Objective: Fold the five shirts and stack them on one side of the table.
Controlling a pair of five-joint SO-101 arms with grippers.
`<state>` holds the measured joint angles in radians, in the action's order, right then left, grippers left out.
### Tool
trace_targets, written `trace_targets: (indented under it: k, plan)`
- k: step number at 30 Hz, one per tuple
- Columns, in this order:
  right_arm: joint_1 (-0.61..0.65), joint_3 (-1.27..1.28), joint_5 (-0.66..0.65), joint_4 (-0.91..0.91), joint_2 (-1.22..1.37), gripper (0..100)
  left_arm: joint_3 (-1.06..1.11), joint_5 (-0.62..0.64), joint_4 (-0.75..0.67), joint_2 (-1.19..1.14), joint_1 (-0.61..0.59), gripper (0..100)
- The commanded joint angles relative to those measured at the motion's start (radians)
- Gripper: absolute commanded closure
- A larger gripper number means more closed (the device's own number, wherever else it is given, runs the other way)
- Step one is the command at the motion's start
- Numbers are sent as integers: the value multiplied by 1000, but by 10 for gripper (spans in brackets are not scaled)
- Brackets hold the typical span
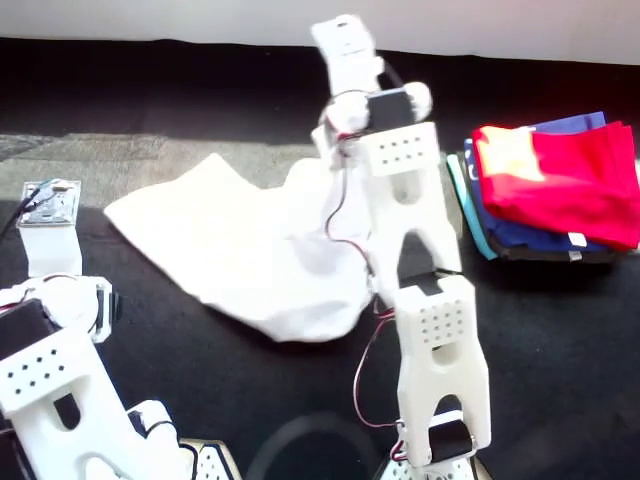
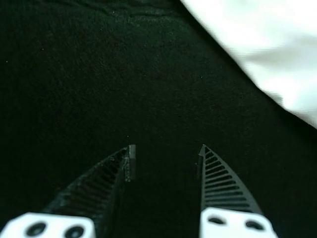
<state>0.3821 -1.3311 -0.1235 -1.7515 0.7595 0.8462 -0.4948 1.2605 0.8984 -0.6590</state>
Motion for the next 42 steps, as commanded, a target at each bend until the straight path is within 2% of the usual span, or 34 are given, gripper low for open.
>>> trace_targets:
  k: [1, 4, 8, 14, 21, 25, 30, 33, 38, 42]
  plan:
    - [-64, -173, -71, -12, -93, 992, -13, -2, -41, -107, 38, 790]
    - [-71, -214, -91, -13, -88, 992, -51, 9, -35, -282, 90, 790]
    - [-53, -81, -91, -15, -93, 990, -183, 63, -34, -483, 110, 790]
    - [-48, 64, -91, -16, -180, 922, -415, 112, -32, -648, 122, 787]
    - [-44, 549, -89, -8, -449, 920, -610, 143, 87, -834, 165, 790]
    - [-27, 748, -92, 39, -486, 920, -676, 184, 101, -895, 165, 790]
    - [54, 872, -92, 48, -489, 925, -694, 195, 100, -935, 177, 790]
    - [99, 911, -91, 81, -487, 997, -693, 196, 95, -954, 193, 790]
    - [113, 906, -95, 84, -516, 993, -699, 196, 94, -977, 208, 790]
    - [108, 912, -100, 56, -636, 993, -700, 196, 94, -984, 231, 790]
